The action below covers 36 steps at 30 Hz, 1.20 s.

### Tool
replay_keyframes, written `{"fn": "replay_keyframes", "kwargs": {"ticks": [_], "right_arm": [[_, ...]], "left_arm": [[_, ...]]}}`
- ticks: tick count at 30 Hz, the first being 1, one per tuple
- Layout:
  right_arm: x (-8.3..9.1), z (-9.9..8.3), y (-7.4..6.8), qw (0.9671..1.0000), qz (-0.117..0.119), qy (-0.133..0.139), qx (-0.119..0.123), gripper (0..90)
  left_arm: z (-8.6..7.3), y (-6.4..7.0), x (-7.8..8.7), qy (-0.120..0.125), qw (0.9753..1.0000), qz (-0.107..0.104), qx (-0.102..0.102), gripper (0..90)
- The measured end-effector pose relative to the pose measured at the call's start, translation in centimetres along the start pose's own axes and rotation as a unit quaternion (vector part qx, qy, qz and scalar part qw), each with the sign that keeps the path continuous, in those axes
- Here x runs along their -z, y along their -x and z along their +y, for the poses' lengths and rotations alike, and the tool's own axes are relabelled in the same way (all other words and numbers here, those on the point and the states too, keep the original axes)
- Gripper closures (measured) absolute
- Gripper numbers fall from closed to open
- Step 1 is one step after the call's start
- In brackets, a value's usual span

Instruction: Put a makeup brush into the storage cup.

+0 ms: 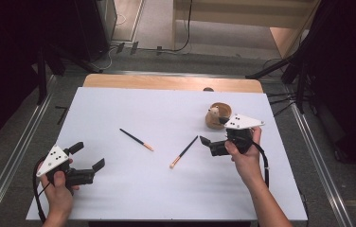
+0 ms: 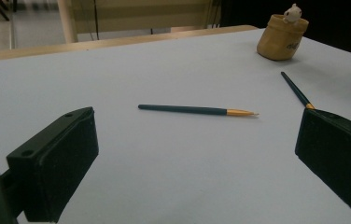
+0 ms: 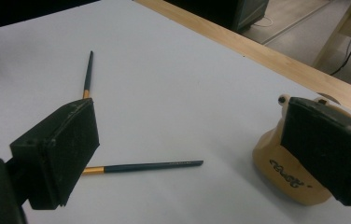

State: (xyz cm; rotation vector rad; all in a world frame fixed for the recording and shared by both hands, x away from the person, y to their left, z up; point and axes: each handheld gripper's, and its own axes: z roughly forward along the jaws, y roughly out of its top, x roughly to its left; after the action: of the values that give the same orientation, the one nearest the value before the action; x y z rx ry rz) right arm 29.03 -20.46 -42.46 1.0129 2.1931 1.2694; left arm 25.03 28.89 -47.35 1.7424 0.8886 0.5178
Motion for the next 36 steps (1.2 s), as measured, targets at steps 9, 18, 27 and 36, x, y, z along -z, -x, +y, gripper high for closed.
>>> {"fn": "replay_keyframes", "kwargs": {"ticks": [9,18,27,36], "right_arm": [[-1.9,0.8,-0.1,0.9994,0.023,-0.025,0.007,4.9],[-3.6,1.3,-0.4,0.997,0.04,-0.06,0.028,5.1],[-5.2,1.3,-0.7,0.9898,0.055,-0.122,0.049,5.2],[-6.4,1.3,-1.0,0.982,0.056,-0.164,0.074,6.7]], "left_arm": [[0.0,-0.1,0.2,0.001,1.0,0.0,0.001,0.0],[-0.1,0.0,0.1,0.0,1.0,-0.002,0.002,0.0],[-0.1,0.0,0.0,-0.003,1.0,-0.002,0.0,0.0],[-0.2,0.0,-0.1,-0.004,1.0,-0.005,0.001,0.0]]}}
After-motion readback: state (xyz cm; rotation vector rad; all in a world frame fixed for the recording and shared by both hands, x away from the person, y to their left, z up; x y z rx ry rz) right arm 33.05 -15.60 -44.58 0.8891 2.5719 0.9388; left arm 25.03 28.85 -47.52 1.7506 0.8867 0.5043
